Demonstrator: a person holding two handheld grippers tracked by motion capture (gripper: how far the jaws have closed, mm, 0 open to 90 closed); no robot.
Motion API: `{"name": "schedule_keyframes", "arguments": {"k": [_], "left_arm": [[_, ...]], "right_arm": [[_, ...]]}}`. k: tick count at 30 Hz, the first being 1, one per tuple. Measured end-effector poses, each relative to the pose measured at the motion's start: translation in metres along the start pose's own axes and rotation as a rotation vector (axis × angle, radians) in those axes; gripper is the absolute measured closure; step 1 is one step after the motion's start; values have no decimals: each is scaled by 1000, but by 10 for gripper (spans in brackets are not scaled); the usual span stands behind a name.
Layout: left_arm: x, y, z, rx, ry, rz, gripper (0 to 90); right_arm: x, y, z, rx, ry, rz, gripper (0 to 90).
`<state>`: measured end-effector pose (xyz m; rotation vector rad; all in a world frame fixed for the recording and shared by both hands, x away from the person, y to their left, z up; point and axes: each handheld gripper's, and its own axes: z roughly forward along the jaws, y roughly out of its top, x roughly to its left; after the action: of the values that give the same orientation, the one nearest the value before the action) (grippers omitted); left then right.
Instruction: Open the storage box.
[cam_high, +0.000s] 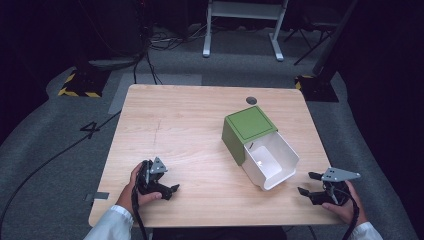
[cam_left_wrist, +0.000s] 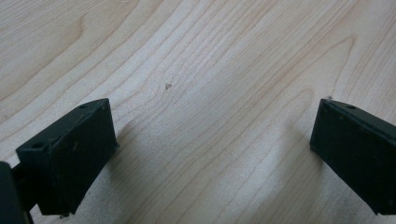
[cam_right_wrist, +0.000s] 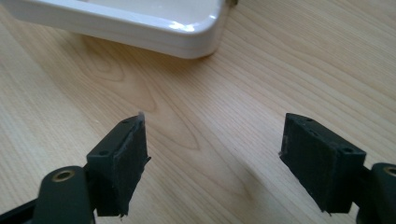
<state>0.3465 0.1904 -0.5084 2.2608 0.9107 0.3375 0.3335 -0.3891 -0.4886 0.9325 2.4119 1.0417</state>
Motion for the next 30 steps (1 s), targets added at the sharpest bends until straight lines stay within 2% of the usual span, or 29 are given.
{"name": "schedule_keyframes", "arguments": {"k": [3,7,9,13,15,30], "left_arm": [[0,0,0,0,0,0,5],[0,0,0,0,-2,1,4],[0,0,0,1,-2,1,4],[0,0,0,1,-2,1,4],[0,0,0,1,-2,1,4],[0,0,0,1,-1,4,4]], "right_arm": [[-5,-6,-1,-13,-16,39,233],[-8,-11,-1,-13,-35,59,234],[-10,-15,0,-6,-68,77,232],[-13,-21,1,9,-70,107,224],[-14,-24,1,-3,-68,123,218],[-15,-25,2,-3,-73,130,200]]}}
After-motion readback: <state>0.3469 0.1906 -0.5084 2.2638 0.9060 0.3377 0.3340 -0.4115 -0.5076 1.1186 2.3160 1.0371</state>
